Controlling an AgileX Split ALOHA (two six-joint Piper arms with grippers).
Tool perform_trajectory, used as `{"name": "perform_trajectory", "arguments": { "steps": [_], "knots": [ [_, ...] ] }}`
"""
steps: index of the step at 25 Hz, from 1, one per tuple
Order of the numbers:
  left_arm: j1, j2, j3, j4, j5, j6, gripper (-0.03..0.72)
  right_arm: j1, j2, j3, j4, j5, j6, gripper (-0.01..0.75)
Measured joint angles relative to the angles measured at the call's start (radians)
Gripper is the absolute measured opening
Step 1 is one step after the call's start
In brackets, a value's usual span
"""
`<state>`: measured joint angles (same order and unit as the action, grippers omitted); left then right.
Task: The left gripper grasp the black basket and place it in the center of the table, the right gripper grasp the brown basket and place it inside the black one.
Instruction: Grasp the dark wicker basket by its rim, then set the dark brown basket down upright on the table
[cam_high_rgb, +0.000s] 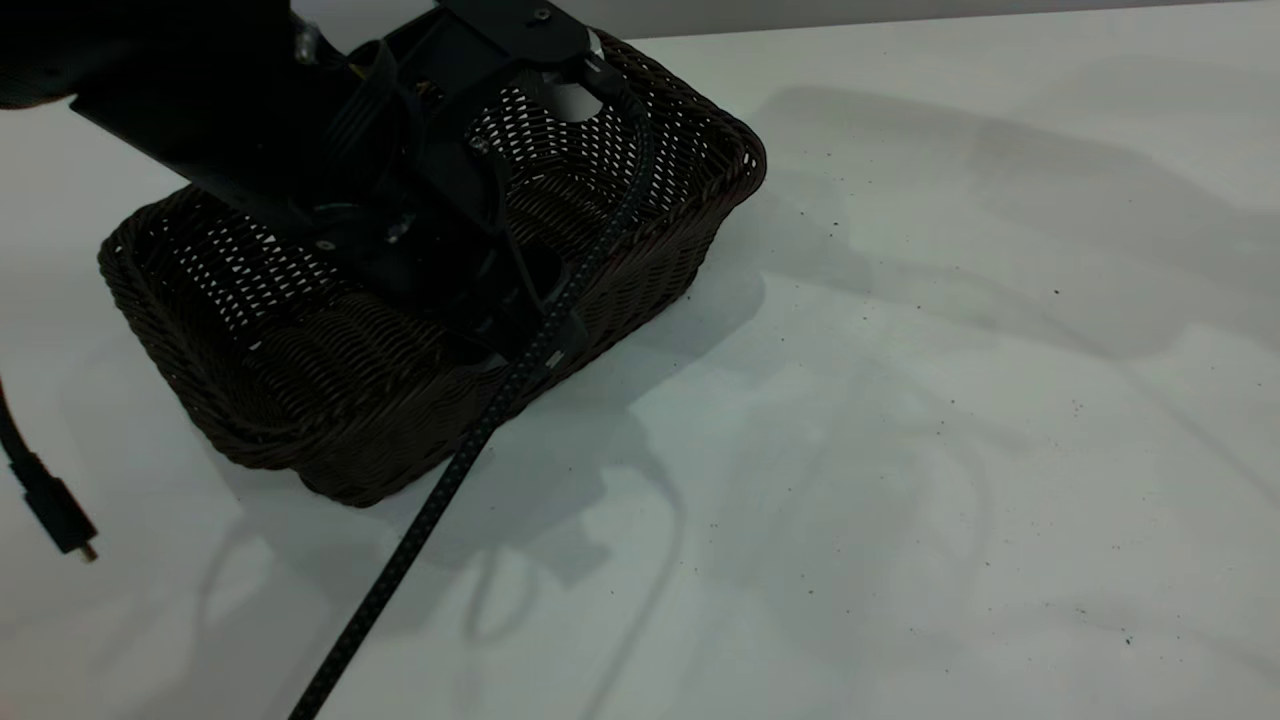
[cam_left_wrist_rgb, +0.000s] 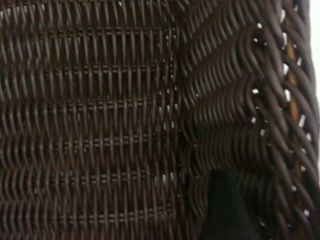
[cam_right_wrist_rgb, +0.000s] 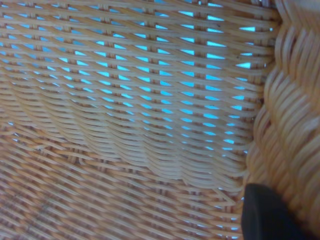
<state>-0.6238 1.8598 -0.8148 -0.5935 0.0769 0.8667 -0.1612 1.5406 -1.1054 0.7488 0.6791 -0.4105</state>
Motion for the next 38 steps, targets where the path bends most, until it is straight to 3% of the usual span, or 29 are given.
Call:
{"name": "perform_trajectory", "arguments": {
  "steps": [12, 15, 19, 21, 24, 29, 35, 38],
  "knots": [
    [-0.022, 0.068, -0.001, 0.003, -0.112, 0.002, 0.372, 0.0, 0.0, 0.0, 0.0, -0.001, 0.0, 0.104],
    [-0.028, 0.073, -0.001, 0.009, -0.119, 0.014, 0.307, 0.0, 0.0, 0.0, 0.0, -0.001, -0.001, 0.104],
    [-0.032, 0.073, -0.001, 0.008, -0.119, 0.042, 0.124, 0.0, 0.0, 0.0, 0.0, -0.004, -0.002, 0.104],
    [-0.032, 0.073, -0.001, 0.01, -0.117, 0.067, 0.109, 0.0, 0.0, 0.0, 0.0, -0.003, -0.002, 0.104],
    [-0.037, 0.068, -0.001, 0.049, -0.077, 0.126, 0.111, 0.0, 0.0, -0.01, -0.011, 0.043, -0.008, 0.104],
    [-0.074, 0.05, -0.002, 0.083, 0.086, 0.315, 0.111, 0.0, 0.0, -0.081, -0.059, 0.176, -0.048, 0.104],
    [-0.099, -0.006, 0.0, 0.081, 0.274, 0.516, 0.111, 0.001, 0.001, -0.11, -0.049, 0.181, -0.045, 0.104],
    [-0.099, -0.028, 0.001, 0.08, 0.294, 0.528, 0.111, 0.001, 0.001, -0.11, -0.052, 0.181, -0.045, 0.104]
  ]
}}
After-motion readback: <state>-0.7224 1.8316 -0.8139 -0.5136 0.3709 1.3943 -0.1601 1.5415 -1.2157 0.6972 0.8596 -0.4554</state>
